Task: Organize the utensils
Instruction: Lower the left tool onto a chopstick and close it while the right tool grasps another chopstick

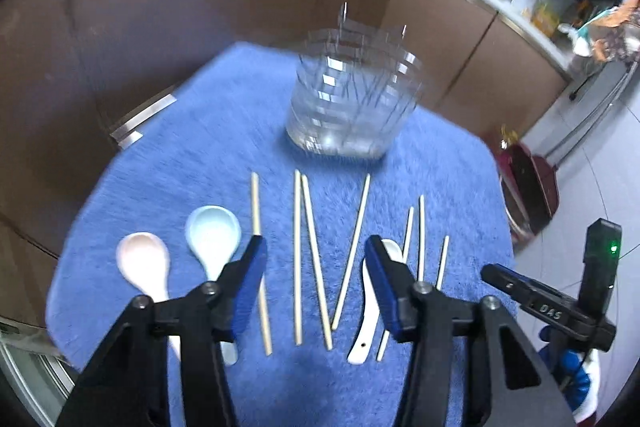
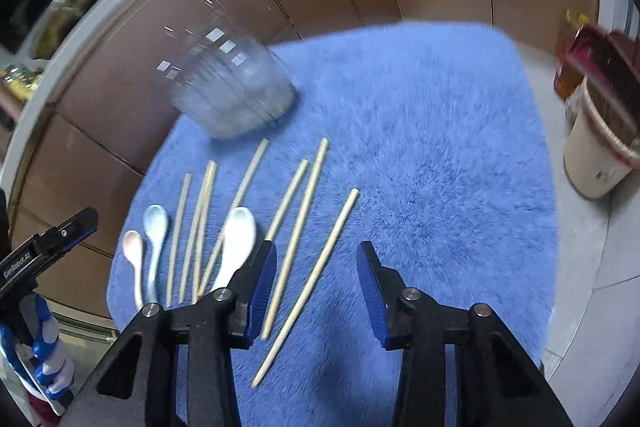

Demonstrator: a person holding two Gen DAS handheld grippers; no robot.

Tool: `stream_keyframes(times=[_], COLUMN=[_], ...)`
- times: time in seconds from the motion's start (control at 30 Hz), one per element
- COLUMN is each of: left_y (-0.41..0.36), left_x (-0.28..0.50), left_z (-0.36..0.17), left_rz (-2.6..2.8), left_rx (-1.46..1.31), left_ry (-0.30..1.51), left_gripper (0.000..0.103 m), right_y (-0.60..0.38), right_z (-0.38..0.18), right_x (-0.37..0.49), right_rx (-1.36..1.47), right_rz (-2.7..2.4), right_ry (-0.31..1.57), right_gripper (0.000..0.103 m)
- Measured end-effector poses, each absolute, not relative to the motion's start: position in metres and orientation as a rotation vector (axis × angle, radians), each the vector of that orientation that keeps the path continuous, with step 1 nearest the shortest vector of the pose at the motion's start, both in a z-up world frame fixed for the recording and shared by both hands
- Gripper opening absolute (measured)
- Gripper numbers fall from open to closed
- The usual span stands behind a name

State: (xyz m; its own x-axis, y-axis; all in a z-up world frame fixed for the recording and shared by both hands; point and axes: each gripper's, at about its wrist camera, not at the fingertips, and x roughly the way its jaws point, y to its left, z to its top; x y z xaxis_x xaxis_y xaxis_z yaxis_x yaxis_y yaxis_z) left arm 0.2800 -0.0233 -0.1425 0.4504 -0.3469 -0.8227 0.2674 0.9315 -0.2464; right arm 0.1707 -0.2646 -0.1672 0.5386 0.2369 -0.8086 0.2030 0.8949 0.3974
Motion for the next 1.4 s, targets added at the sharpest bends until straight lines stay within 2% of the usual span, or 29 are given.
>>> stream_keyframes(times=[0.17,0.47,0.93,1.23,1.4], left_y=[-0.04,-0.053,-0.069,-0.083,-0.063], left_x=[0.327,0.371,0.408,0.404,0.383], left_z=[-0.175,-0.218,-0.25,-0.248,-0.24], left_rz=[-0.362,-0.311,-0.272,-0.254,-0.265], left_rx=[-0.046,-0.013,0.062,0.11,0.054], left_ry=[1.157,1.283,1.335,1.292,1.265], left_gripper=[0.036,0.017,0.012,0.005,0.004], right_y=[-0.274,-0.277,-0.267,-0.238,-0.239], right_z=[-0.19,-0.206,-0.212,-0.219,-0.219], right_x=[0.194,0.216,0.238,0.259,0.254], right_rx=[0.489,0.451,0.372,0.215,0.282], right_rz=[0.003,-0.001,-0.018,-0.078,-0.048], right_ry=[1.094,1.16,1.23,1.295,1.277], right_gripper=[0.037,0.034,0.031,0.014,0.006])
